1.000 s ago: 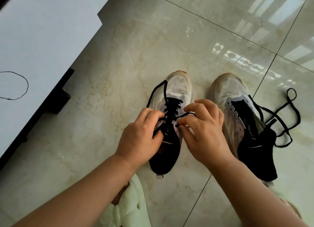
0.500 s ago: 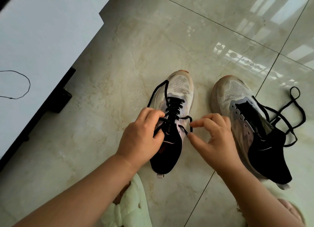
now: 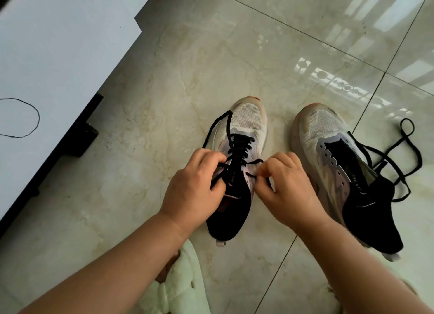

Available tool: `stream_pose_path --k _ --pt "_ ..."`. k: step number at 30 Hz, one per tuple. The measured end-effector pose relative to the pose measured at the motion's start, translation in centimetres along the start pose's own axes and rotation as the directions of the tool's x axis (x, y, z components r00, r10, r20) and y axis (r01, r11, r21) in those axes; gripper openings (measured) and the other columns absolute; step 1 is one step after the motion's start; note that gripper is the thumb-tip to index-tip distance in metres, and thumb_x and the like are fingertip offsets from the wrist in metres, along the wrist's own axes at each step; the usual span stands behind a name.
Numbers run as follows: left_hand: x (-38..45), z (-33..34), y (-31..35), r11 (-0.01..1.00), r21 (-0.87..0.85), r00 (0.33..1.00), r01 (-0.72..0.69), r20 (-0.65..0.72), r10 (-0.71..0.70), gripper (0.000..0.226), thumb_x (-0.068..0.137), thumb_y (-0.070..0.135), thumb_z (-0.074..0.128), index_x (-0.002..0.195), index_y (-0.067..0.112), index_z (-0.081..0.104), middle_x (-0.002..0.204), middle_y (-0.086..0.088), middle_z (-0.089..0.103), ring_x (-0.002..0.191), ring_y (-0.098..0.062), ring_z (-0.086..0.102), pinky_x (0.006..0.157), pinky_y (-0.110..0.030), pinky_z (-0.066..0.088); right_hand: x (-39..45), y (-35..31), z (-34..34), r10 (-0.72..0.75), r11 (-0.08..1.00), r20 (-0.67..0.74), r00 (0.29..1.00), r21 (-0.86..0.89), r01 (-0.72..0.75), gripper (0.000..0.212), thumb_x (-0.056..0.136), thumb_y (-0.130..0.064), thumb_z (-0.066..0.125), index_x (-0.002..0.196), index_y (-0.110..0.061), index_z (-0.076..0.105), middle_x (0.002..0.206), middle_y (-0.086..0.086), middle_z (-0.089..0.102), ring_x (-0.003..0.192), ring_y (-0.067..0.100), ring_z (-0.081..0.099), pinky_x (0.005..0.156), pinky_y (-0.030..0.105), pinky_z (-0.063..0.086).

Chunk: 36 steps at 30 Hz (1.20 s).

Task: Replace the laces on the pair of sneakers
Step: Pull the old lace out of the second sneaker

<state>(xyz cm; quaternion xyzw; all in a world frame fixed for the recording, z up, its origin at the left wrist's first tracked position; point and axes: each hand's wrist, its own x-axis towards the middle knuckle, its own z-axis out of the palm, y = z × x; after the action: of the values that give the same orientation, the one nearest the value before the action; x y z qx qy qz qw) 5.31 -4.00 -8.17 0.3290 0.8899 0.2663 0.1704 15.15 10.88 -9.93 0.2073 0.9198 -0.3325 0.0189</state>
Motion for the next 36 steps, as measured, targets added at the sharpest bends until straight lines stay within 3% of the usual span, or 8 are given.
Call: stream_pose_path --k 7,14,20,22,27,29,32,36 --pt "0.0 0.0 0.0 1.000 0.007 1.000 0.015 -0.001 -0.015 0.033 0.072 0.003 0.067 0.103 0.012 0.063 0.104 -0.002 0.061 0.052 -0.021 0.053 0.053 -0.032 0.050 -3.1 3.2 1.7 0.316 0.949 0.058 0.947 -0.006 -0.316 0.005 0.085 -0.007 0.056 0.080 -0.005 0.056 0.080 0.000 0.044 0.070 0.020 0.047 0.060 0.027 0.030" --pt "0.0 0.1 -0.2 1.000 -0.005 1.000 0.017 0.002 -0.017 0.033 0.072 0.005 0.069 0.104 0.012 0.063 0.105 -0.001 0.060 0.052 -0.013 0.041 0.053 -0.028 0.047 -1.2 -0.4 -0.2 0.092 0.961 -0.093 0.991 0.269 -0.064 0.015 0.079 -0.012 0.071 0.094 -0.014 0.070 0.085 -0.016 0.052 0.084 0.000 0.051 0.074 0.005 0.036" --pt "0.0 0.2 -0.3 1.000 -0.013 1.000 0.009 0.008 -0.009 0.033 0.074 0.008 0.071 0.105 0.012 0.063 0.105 0.000 0.060 0.051 -0.011 0.040 0.054 -0.027 0.046 0.4 -1.0 -0.6 -0.061 0.997 -0.022 0.998 0.056 0.062 0.004 0.082 -0.008 0.064 0.080 -0.005 0.066 0.074 0.002 0.058 0.074 0.022 0.052 0.065 0.034 0.045" --pt "0.0 0.2 -0.4 1.000 -0.009 1.000 0.021 -0.003 -0.021 0.032 0.073 0.007 0.070 0.104 0.013 0.063 0.105 0.001 0.060 0.051 -0.010 0.039 0.053 -0.025 0.044 -0.1 -0.2 -0.5 -0.033 0.999 -0.018 0.999 -0.036 0.032 0.009 0.079 -0.006 0.062 0.071 -0.004 0.058 0.069 0.004 0.053 0.069 0.023 0.048 0.060 0.034 0.042" --pt "-0.1 0.3 -0.3 1.000 -0.001 1.000 0.018 -0.009 -0.018 0.030 0.072 0.006 0.069 0.100 0.014 0.063 0.102 0.001 0.060 0.051 -0.010 0.040 0.053 -0.022 0.041 -1.4 2.1 0.4 0.301 0.946 0.050 0.952 -0.144 -0.291 0.016 0.084 -0.019 0.053 0.071 -0.010 0.050 0.072 0.001 0.047 0.071 0.023 0.046 0.056 0.031 0.036" --pt "0.0 0.3 -0.4 1.000 0.004 1.000 0.014 -0.005 -0.014 0.029 0.073 0.007 0.069 0.100 0.014 0.064 0.102 0.002 0.060 0.051 -0.010 0.040 0.053 -0.022 0.041 -1.5 1.7 0.4 0.249 0.968 0.015 0.968 -0.029 -0.249 0.015 0.083 -0.018 0.059 0.071 -0.013 0.053 0.070 -0.006 0.045 0.072 0.018 0.047 0.056 0.023 0.034" --pt "0.0 0.2 -0.3 1.000 0.000 1.000 0.017 0.004 -0.017 0.028 0.074 0.008 0.070 0.100 0.013 0.063 0.103 0.001 0.060 0.051 -0.011 0.041 0.053 -0.023 0.041 -1.2 0.3 -0.1 0.141 0.974 -0.033 0.989 0.185 -0.132 0.012 0.081 -0.014 0.066 0.092 -0.012 0.067 0.085 -0.009 0.055 0.087 0.012 0.053 0.073 0.020 0.042" --pt "-0.1 0.2 -0.3 1.000 -0.001 1.000 0.017 0.009 -0.017 0.029 0.075 0.010 0.070 0.103 0.013 0.063 0.105 0.001 0.059 0.052 -0.011 0.042 0.055 -0.025 0.042 -0.2 -0.7 -0.8 0.037 0.975 -0.051 0.998 0.219 -0.025 0.017 0.082 -0.015 0.068 0.099 -0.015 0.071 0.091 -0.005 0.061 0.091 0.012 0.051 0.078 0.015 0.039"
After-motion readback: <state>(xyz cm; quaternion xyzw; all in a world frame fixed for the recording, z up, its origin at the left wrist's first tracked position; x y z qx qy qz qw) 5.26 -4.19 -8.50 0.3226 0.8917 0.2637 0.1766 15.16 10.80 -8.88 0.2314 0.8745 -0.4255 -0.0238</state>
